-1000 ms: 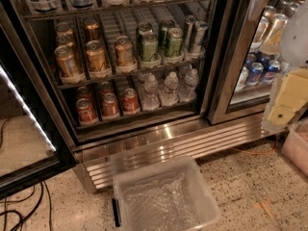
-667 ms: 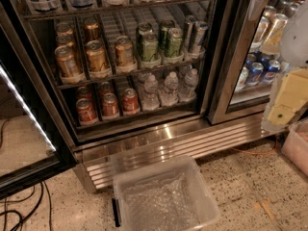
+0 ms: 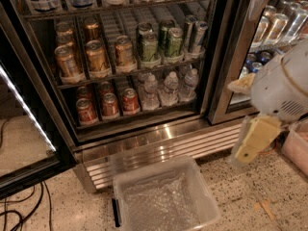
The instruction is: Pick orange can from middle shelf of fridge
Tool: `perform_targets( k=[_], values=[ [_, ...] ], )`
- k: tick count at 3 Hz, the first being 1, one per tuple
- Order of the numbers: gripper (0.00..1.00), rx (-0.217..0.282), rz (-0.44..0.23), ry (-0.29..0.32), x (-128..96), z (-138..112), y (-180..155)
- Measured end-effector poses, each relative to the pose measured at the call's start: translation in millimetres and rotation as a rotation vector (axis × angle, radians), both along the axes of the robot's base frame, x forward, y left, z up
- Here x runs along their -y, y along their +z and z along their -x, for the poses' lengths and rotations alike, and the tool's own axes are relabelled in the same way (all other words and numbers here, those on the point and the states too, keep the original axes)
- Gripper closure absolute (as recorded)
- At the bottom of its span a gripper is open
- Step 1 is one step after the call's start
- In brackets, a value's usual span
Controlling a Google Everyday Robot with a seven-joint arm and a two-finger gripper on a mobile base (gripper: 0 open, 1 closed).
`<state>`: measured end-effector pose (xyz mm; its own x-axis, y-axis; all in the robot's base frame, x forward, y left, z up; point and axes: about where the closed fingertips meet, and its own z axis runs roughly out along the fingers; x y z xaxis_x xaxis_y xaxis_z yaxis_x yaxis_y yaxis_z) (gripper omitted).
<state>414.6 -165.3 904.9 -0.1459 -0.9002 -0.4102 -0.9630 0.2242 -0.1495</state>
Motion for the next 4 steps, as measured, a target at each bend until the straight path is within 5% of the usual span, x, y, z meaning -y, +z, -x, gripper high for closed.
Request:
perform_targets(
  k=[1,2,4],
  values=[
    [0.00,0.016,-0.212,0.035,-49,13,-53],
    [0.00,0.075,-0.368,0.007,-74,8,-74],
    [0.00,0.237,-0.583,-0.102,-97,-28,-91]
  ],
)
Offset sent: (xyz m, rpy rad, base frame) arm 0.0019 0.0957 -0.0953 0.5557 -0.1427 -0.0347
